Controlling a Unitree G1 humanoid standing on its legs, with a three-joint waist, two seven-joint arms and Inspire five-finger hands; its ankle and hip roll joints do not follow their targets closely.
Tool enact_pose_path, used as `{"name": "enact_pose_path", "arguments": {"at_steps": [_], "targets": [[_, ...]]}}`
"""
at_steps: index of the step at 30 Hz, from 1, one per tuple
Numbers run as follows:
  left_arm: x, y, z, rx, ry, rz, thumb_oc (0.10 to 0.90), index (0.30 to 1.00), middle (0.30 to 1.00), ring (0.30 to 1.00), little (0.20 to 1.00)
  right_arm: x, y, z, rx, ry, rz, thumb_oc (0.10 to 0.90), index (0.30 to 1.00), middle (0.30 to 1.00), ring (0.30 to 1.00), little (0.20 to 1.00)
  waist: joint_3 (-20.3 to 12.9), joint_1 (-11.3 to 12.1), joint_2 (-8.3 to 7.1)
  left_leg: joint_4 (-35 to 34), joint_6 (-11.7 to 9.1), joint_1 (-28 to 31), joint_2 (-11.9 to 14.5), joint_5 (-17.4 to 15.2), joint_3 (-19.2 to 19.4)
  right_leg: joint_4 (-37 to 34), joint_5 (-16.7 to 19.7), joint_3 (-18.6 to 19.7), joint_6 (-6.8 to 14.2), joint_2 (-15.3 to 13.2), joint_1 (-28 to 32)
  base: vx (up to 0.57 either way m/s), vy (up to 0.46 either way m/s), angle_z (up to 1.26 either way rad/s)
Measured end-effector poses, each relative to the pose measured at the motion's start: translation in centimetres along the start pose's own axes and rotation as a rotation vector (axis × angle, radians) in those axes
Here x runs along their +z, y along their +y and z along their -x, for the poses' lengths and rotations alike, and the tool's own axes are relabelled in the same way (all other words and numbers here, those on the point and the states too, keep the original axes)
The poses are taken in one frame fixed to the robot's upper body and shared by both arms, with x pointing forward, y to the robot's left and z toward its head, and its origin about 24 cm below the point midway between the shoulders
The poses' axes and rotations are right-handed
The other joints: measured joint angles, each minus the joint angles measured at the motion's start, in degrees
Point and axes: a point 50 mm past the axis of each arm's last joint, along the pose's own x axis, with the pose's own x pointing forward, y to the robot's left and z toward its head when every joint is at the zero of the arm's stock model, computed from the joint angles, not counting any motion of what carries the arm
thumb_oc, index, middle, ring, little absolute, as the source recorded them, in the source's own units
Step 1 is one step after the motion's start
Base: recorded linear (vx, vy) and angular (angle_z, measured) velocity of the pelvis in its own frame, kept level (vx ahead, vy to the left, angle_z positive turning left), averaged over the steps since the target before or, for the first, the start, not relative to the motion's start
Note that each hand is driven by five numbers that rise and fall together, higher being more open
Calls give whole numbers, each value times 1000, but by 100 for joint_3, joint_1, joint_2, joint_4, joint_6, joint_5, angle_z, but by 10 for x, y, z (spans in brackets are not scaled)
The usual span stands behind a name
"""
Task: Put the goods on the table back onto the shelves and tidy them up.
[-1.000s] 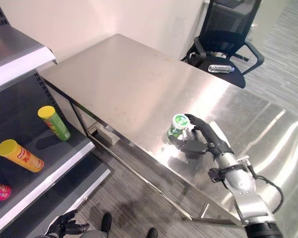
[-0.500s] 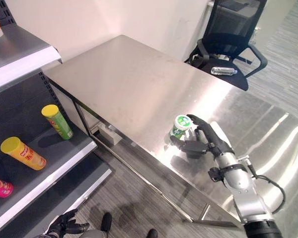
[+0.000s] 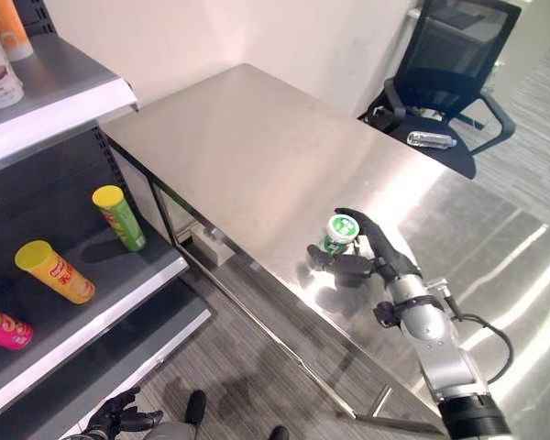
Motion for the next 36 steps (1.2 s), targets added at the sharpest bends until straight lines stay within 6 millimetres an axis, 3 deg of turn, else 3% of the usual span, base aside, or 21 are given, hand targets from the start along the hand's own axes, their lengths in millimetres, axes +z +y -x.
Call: {"name": "enact_pose_path", "arguments": {"at_steps": [12,17,23,24,27,28,29,30,31,32,33,34,35,36], "targets": [[1,0,0,0,-2,0,800,900,900,900,900,1,-2,-2,-6,1,15,400,300,300,300,300,-1,0,-1,1,-34,37,1,53,-95,-2,-23,-53,1,20,88,-13,-14,3],[-1,1,0,3,5,9,800,900,900,900,900,10,-8,-5,-12,-34,31,400,300,300,300,300,-10,110,31,-1,-61,32,8,67,-189,-2,-47,-148,15,49,189,-87,-100,12],[-4,3,1,10,15,12,800,900,900,900,900,70,-25,-25,-66,-283,3,400,300,300,300,300,0,259,103,62,-176,-30,30,185,-404,24,-83,-312,-39,181,224,-127,-133,19],[0,2,-1,9,7,13,800,900,900,900,900,103,-34,-31,-93,-418,-18,400,300,300,300,300,53,346,172,79,-264,-68,80,241,-434,-5,-120,-406,-98,250,268,-177,-118,40],[1,2,-1,10,5,22,800,900,900,900,900,145,-44,-32,-129,-601,-42,400,300,300,300,300,152,502,316,80,-436,-80,154,357,-481,-2,-175,-584,-165,377,375,-187,-110,46],[4,0,-3,6,-4,26,800,900,900,900,900,176,-54,-27,-172,-745,-37,400,300,300,300,300,238,534,444,64,-566,-151,265,430,-442,-2,-252,-767,-238,444,427,-208,-31,72],[5,0,-3,7,-3,26,800,900,900,900,900,190,-57,-24,-183,-816,-37,400,300,300,300,300,284,636,548,80,-581,-236,291,450,-398,46,-241,-862,-312,578,456,-303,-61,87],[5,0,-3,9,-1,31,800,900,900,900,900,205,-60,-19,-194,-883,-32,400,300,300,300,300,327,597,603,96,-600,-316,377,423,-319,14,-273,-991,-378,596,452,-132,-70,59],[4,2,-3,16,5,42,800,900,900,900,900,216,-61,-14,-195,-949,-31,400,300,300,300,300,352,645,588,127,-490,-405,517,211,199,53,-232,-1144,-517,613,406,-148,-79,62],[0,5,-3,31,25,57,800,900,900,900,900,225,-56,-9,-173,-1006,-32,400,300,300,300,300,439,651,376,555,-190,-506,558,-50,770,36,-236,-1281,-617,391,365,-53,-48,30],[-7,8,-1,39,51,63,800,900,900,900,900,229,-50,-6,-151,-1031,-41,400,300,300,300,300,502,654,163,1076,-218,-497,547,-123,1146,21,-196,-1289,-617,217,402,-49,-3,17],[-15,9,1,45,77,72,800,900,900,900,900,231,-46,-4,-134,-1049,-42,400,300,300,300,300,497,588,64,1335,-266,-430,574,-213,1283,67,-186,-1261,-541,132,437,-154,33,13],[-19,8,3,42,88,67,800,900,900,900,900,232,-47,-1,-132,-1058,-31,400,300,300,300,300,471,542,99,1312,-299,-291,603,-185,1275,73,-214,-1250,-458,154,482,-151,31,58],[-25,3,5,24,110,59,800,900,900,900,900,233,-48,1,-131,-1072,-40,400,300,300,300,300,341,329,390,770,-271,14,705,-125,1139,284,-267,-1515,-421,217,527,-151,31,110]]}}
